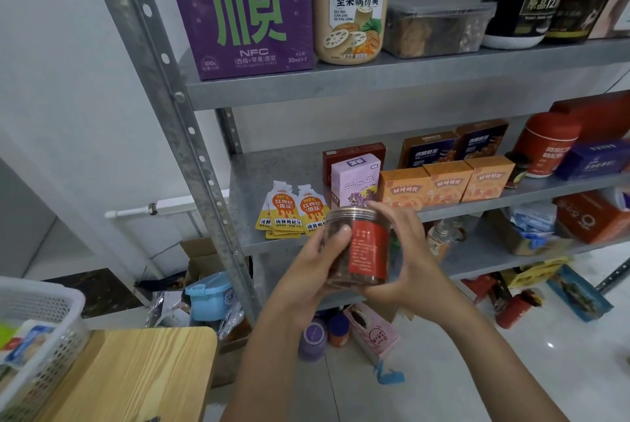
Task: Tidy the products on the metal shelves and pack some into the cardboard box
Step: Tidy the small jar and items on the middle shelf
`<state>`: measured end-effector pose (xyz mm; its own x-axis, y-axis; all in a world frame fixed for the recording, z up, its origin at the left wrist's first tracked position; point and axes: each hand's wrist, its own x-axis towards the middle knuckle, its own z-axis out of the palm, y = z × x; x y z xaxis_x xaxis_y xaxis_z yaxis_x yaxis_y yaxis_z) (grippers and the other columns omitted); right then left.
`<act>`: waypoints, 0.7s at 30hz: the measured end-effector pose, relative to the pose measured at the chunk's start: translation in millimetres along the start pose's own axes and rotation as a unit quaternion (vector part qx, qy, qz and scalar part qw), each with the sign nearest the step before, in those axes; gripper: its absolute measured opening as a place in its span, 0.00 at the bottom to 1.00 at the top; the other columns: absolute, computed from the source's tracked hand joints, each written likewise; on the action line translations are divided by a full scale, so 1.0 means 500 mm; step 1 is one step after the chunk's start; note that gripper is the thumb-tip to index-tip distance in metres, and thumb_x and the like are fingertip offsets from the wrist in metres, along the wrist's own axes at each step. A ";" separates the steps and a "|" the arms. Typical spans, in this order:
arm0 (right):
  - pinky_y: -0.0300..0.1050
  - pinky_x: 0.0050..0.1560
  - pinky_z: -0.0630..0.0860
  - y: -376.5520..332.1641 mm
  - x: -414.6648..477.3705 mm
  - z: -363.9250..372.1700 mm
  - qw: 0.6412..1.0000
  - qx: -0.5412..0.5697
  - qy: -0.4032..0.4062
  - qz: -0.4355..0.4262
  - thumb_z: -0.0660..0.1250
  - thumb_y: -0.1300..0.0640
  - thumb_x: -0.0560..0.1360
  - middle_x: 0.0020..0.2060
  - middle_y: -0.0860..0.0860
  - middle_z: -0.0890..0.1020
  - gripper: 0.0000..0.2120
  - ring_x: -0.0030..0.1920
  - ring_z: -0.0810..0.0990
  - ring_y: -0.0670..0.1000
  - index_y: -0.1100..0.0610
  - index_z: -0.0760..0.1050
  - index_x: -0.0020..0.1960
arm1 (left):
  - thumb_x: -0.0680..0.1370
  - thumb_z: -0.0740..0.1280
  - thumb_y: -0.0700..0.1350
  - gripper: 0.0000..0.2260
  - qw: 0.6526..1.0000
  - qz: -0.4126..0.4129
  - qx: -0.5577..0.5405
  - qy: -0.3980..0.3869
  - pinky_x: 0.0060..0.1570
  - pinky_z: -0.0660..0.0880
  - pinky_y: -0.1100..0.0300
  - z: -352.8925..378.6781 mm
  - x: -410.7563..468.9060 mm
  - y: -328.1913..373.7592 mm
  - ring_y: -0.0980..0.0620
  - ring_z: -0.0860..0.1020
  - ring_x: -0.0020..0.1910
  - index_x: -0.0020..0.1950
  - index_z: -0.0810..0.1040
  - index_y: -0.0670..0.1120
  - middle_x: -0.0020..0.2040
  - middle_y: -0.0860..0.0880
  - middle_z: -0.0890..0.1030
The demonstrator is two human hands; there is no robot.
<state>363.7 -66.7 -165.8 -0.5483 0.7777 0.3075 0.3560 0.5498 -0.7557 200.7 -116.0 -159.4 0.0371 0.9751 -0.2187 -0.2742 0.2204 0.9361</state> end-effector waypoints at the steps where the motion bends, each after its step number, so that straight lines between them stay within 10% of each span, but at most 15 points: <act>1: 0.37 0.62 0.70 -0.002 0.002 0.001 1.000 0.024 -0.003 0.006 0.77 0.42 0.58 0.67 0.38 0.58 0.51 0.68 0.60 0.36 0.31 0.50 0.71 | 0.72 0.69 0.62 0.30 0.998 -0.020 -0.065 -0.011 0.52 0.80 0.48 -0.001 -0.002 -0.001 0.41 0.81 0.58 0.70 0.71 0.49 0.60 0.41 0.81; 5: 0.45 0.68 0.67 0.002 0.009 -0.002 0.989 0.123 -0.040 0.067 0.81 0.39 0.55 0.73 0.37 0.57 0.58 0.73 0.60 0.41 0.30 0.46 0.73 | 0.72 0.66 0.61 0.34 0.916 -0.128 -0.375 -0.065 0.43 0.82 0.47 0.002 -0.017 -0.003 0.36 0.81 0.53 0.71 0.70 0.42 0.60 0.33 0.79; 11: 0.30 0.47 0.76 -0.013 0.015 -0.001 0.975 0.194 -0.040 0.096 0.80 0.52 0.56 0.60 0.39 0.73 0.40 0.55 0.75 0.30 0.38 0.64 0.62 | 0.72 0.67 0.61 0.36 0.872 -0.142 -0.460 -0.090 0.43 0.82 0.45 -0.001 -0.018 -0.003 0.34 0.81 0.51 0.72 0.67 0.40 0.59 0.31 0.77; 15: 0.33 0.50 0.77 -0.011 0.019 -0.002 0.976 0.188 -0.036 0.101 0.83 0.43 0.53 0.58 0.39 0.75 0.42 0.56 0.77 0.36 0.36 0.66 0.62 | 0.75 0.64 0.63 0.32 0.927 -0.140 -0.346 -0.040 0.54 0.79 0.42 -0.019 -0.011 -0.011 0.36 0.79 0.59 0.70 0.71 0.41 0.63 0.33 0.77; 21: 0.27 0.44 0.74 -0.003 0.030 -0.005 0.972 0.193 -0.006 0.136 0.71 0.33 0.52 0.50 0.41 0.81 0.33 0.48 0.79 0.33 0.39 0.72 0.56 | 0.79 0.58 0.57 0.19 0.979 -0.121 -0.165 0.012 0.44 0.83 0.47 -0.034 -0.006 -0.002 0.42 0.83 0.51 0.59 0.80 0.46 0.52 0.41 0.84</act>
<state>356.7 -54.9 -158.6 -0.4841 0.8729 0.0614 0.1804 0.1682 -0.9691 184.7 -119.6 -164.4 0.1173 0.8933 -0.4339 -0.5566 0.4210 0.7162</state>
